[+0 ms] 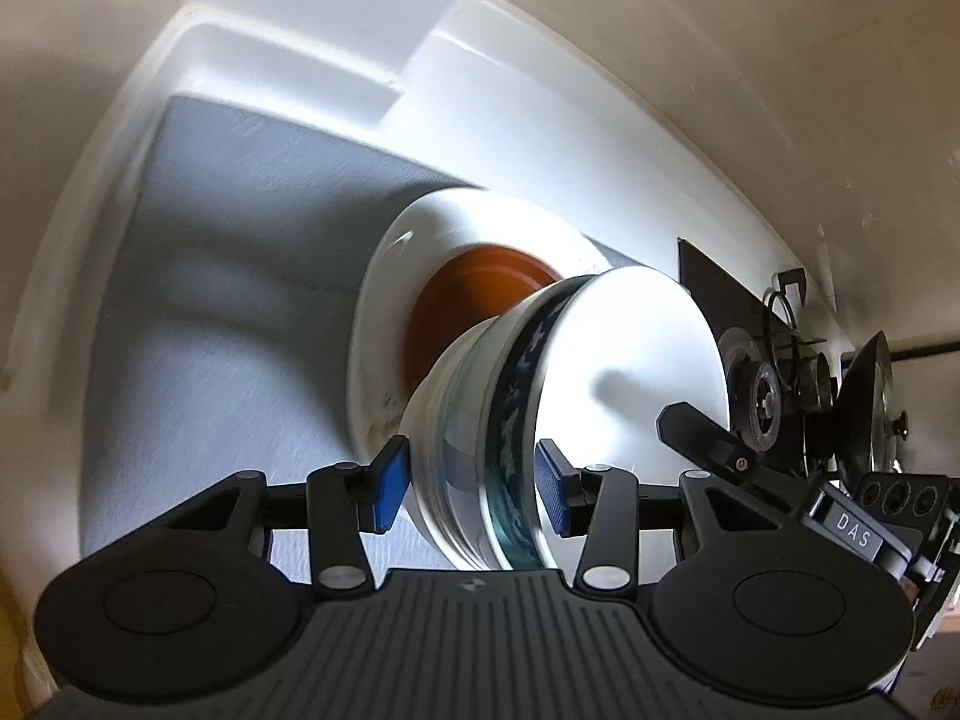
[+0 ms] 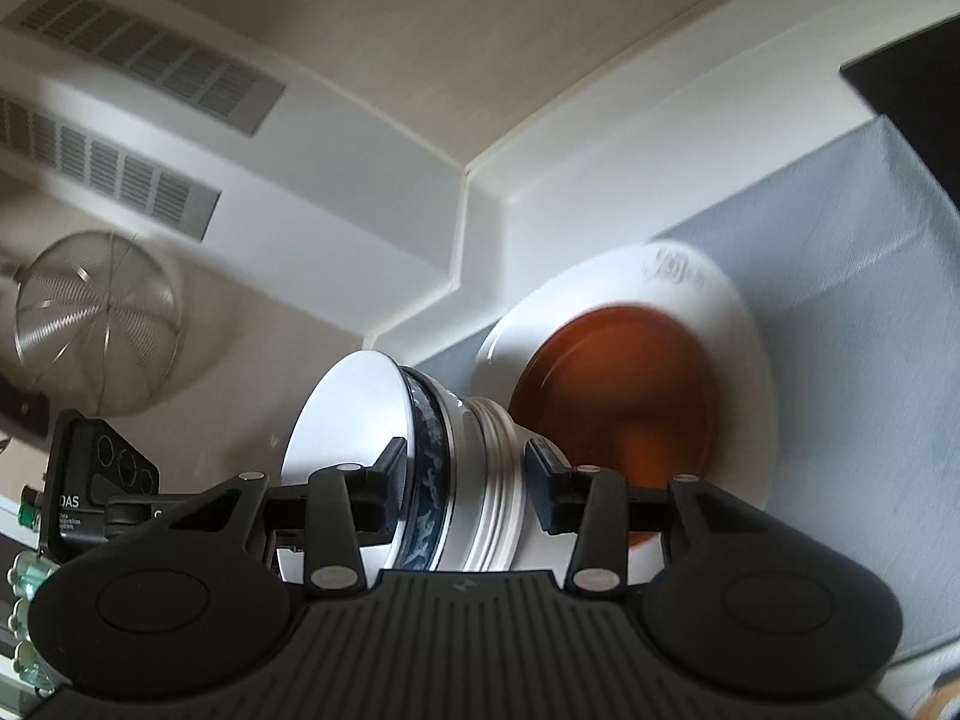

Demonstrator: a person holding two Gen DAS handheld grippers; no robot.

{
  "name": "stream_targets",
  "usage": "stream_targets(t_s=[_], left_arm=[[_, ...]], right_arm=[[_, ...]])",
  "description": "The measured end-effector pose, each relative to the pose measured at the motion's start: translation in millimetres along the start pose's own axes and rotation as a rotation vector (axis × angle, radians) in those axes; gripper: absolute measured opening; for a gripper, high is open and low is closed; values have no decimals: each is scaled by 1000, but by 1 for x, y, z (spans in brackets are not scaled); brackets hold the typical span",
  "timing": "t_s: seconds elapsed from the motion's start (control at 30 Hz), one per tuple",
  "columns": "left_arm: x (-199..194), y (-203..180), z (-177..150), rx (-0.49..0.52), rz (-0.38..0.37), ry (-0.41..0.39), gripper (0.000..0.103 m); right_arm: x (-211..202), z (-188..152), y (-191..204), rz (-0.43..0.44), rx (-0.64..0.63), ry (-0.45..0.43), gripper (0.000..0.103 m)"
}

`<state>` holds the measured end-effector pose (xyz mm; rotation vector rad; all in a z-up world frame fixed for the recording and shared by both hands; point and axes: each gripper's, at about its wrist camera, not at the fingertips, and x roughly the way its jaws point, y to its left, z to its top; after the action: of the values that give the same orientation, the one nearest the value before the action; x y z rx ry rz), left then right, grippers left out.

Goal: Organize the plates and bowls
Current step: 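Lower the nested bowls onto the brown plate with both grippers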

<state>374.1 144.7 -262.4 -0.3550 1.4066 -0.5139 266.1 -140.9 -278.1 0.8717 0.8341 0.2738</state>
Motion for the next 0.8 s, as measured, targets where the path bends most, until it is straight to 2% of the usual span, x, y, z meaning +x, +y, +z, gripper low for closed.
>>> stream_targets(t_s=[0.27, 0.37, 0.6, 0.8], left_arm=[[38, -21, 29, 36, 40, 21, 49], [48, -27, 36, 57, 60, 24, 48], [59, -30, 41, 89, 60, 2, 47], [63, -31, 32, 171, 89, -59, 47]], right_arm=[[9, 22, -20, 4, -12, -49, 48], [14, 26, -33, 2, 12, -48, 48], [21, 18, -57, -30, 13, -47, 48], [23, 2, -69, -5, 15, -76, 44]])
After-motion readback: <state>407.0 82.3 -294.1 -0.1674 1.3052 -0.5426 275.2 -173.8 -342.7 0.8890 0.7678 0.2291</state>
